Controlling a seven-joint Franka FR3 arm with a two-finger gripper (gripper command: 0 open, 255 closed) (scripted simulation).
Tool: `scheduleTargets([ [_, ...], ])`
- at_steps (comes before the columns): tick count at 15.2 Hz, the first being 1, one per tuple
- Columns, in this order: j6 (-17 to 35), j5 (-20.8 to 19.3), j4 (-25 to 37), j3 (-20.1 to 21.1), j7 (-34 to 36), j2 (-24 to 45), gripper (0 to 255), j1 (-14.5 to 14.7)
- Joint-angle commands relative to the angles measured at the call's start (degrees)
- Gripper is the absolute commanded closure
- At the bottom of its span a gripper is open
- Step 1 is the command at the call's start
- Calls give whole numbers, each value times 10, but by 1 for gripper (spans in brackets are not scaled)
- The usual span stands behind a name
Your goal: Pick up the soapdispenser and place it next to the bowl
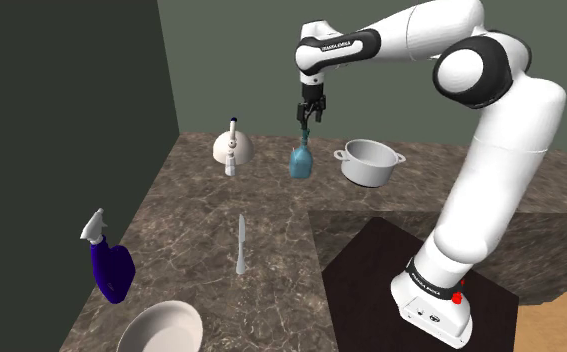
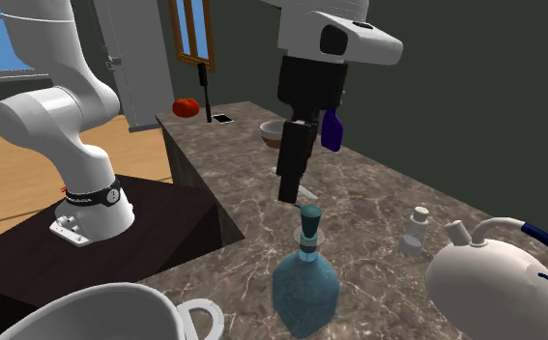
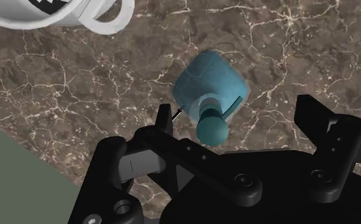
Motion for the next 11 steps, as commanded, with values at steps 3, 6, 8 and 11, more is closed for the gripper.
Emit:
scheduleTargets([
  [3,-14,13,94,-1,-11,79,0,-8],
  [6,9,13,72,-1,-11,79,0,-8],
  [8,24,13,59,-2,-11,81,0,-9],
  [11,43,13,42,-2,-11,83,0,-10],
])
